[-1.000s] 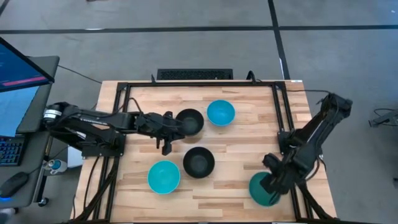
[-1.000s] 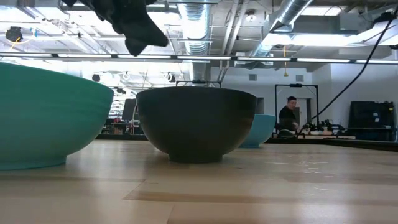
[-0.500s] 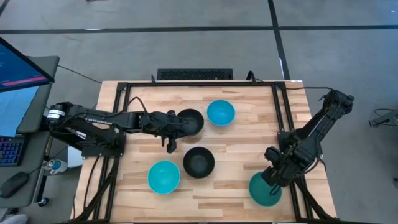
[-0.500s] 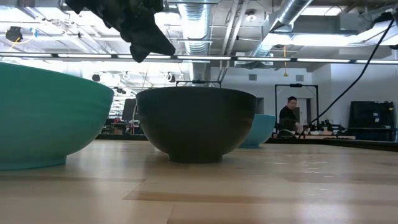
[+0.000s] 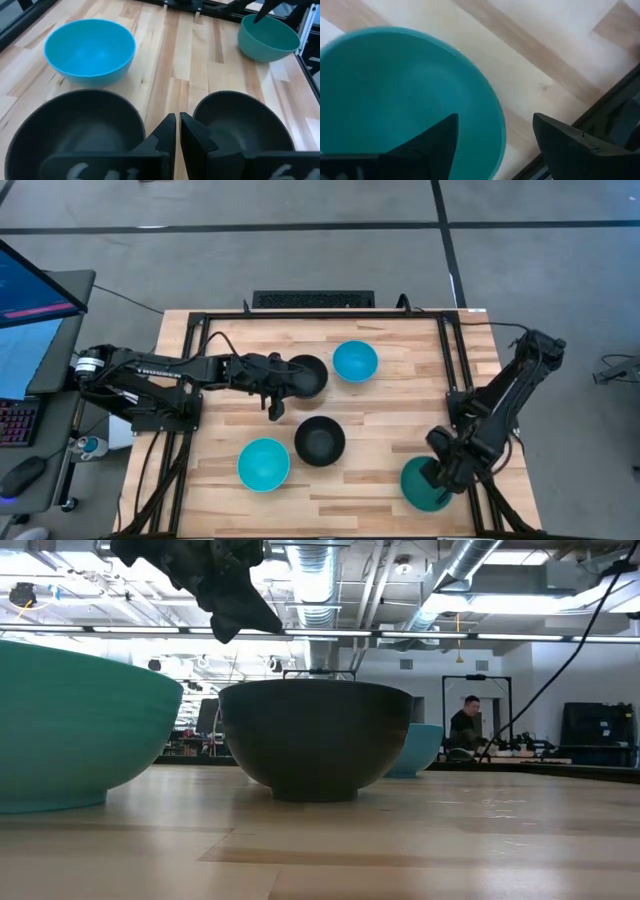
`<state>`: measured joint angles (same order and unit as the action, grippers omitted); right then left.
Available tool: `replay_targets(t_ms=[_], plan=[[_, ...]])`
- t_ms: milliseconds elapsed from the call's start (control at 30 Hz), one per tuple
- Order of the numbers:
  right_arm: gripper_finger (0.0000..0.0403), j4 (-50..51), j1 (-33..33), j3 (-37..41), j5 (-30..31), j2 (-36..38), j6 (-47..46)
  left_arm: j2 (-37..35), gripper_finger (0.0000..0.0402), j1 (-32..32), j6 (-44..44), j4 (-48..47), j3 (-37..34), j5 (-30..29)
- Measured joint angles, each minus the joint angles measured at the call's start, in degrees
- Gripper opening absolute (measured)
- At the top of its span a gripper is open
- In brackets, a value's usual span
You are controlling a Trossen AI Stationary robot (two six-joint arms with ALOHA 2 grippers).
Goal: Nest bowls inside each other
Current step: Stack the green bowl on top of the black bowl
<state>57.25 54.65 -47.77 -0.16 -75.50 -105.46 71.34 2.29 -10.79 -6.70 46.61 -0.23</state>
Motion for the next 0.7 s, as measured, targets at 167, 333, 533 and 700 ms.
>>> replay_targets(t_ms=[167, 333, 533, 700], plan=[[0.0282, -2.4, -0.5, 0.0, 0.1, -3.8, 0.3, 0.0, 0.0014, 0.1, 0.0, 0.0, 0.0, 0.0], [0.0282, -3.9, -0.6, 0.0, 0.0, -8.0, 0.3, 0.0, 0.0014, 0.8, -1.1, 0.0, 0.0, 0.4], [0.0269, -4.1, -2.4, 0.0, 0.0, -9.7, 0.4, 0.0, 0.0014, 1.8, -2.4, 0.1, 0.0, 2.9], [0.0190, -3.4, -4.3, 0.0, 0.1, -9.1, 0.1, 0.0, 0.0014, 2.5, -2.4, 0.1, 0.0, 3.0]])
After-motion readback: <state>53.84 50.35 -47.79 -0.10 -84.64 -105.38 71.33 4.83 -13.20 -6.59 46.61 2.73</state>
